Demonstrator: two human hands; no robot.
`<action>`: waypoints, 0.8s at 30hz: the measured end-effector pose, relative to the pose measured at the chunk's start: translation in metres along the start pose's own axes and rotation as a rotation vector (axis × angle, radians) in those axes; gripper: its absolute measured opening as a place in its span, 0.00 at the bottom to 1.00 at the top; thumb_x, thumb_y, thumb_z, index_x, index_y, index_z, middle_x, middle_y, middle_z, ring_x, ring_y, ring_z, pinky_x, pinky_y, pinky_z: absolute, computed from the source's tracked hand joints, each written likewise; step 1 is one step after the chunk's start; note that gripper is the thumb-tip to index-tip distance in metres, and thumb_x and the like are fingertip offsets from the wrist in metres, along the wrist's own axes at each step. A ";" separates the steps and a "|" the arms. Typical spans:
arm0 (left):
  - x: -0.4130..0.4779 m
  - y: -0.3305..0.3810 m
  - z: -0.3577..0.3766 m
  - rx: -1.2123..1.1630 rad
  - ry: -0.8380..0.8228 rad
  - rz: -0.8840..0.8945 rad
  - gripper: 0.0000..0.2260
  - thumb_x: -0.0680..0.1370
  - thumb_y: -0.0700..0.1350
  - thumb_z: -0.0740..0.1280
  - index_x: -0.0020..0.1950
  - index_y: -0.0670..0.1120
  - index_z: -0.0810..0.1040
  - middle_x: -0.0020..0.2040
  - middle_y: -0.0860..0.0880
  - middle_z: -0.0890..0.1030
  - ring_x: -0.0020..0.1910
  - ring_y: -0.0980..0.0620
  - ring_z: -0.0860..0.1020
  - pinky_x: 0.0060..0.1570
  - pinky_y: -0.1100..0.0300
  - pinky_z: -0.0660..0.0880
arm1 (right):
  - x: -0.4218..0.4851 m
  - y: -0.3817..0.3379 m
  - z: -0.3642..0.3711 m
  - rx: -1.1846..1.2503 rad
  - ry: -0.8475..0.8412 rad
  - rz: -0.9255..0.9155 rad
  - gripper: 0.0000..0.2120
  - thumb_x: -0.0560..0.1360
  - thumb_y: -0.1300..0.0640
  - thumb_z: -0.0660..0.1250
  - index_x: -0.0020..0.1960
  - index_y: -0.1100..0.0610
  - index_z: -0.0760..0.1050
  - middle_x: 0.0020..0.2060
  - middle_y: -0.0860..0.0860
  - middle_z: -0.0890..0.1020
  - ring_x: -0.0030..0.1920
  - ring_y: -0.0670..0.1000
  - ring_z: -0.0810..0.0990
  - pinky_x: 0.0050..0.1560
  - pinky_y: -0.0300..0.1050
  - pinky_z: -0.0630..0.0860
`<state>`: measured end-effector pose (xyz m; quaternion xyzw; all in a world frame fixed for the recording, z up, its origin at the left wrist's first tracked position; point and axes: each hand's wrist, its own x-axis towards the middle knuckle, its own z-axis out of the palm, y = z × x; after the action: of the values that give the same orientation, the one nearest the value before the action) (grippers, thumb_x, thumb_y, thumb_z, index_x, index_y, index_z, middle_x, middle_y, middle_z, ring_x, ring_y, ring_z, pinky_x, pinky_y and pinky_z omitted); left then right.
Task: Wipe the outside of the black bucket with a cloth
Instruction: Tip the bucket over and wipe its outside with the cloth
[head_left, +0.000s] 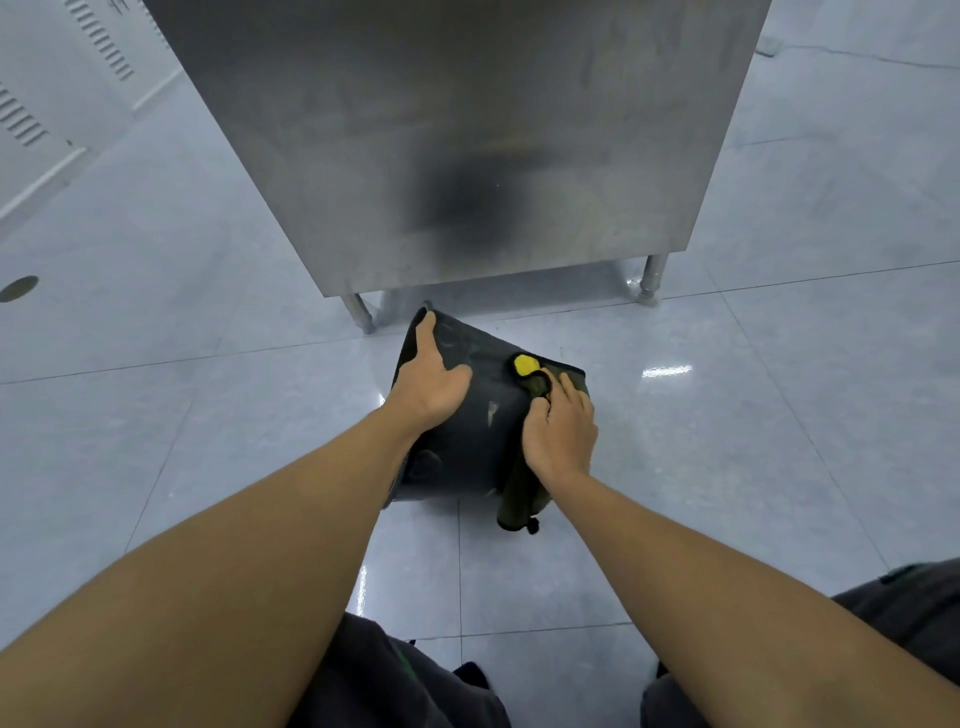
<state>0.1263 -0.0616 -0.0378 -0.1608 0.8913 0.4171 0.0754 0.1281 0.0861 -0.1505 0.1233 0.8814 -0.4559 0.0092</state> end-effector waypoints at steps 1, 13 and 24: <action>-0.001 0.001 0.001 0.016 0.011 0.011 0.36 0.80 0.43 0.61 0.82 0.54 0.44 0.38 0.56 0.72 0.34 0.57 0.72 0.37 0.64 0.72 | -0.002 -0.005 0.000 0.034 0.003 -0.025 0.25 0.81 0.55 0.53 0.77 0.49 0.65 0.77 0.49 0.66 0.78 0.53 0.60 0.78 0.59 0.57; 0.005 -0.007 -0.011 0.056 0.108 -0.022 0.17 0.78 0.41 0.66 0.62 0.43 0.63 0.53 0.42 0.76 0.51 0.43 0.77 0.46 0.53 0.76 | 0.000 -0.015 0.007 -0.136 -0.023 -0.298 0.17 0.83 0.47 0.54 0.69 0.47 0.72 0.68 0.46 0.76 0.70 0.50 0.71 0.69 0.54 0.65; 0.004 -0.011 -0.001 0.153 0.036 -0.032 0.30 0.83 0.46 0.54 0.82 0.55 0.42 0.55 0.39 0.78 0.45 0.44 0.78 0.48 0.54 0.72 | -0.002 -0.031 0.009 -0.052 -0.018 -0.257 0.18 0.83 0.51 0.55 0.72 0.49 0.72 0.70 0.49 0.76 0.71 0.52 0.71 0.68 0.56 0.64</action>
<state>0.1258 -0.0699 -0.0458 -0.1762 0.9192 0.3434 0.0784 0.1221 0.0608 -0.1305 0.0051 0.9014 -0.4313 -0.0381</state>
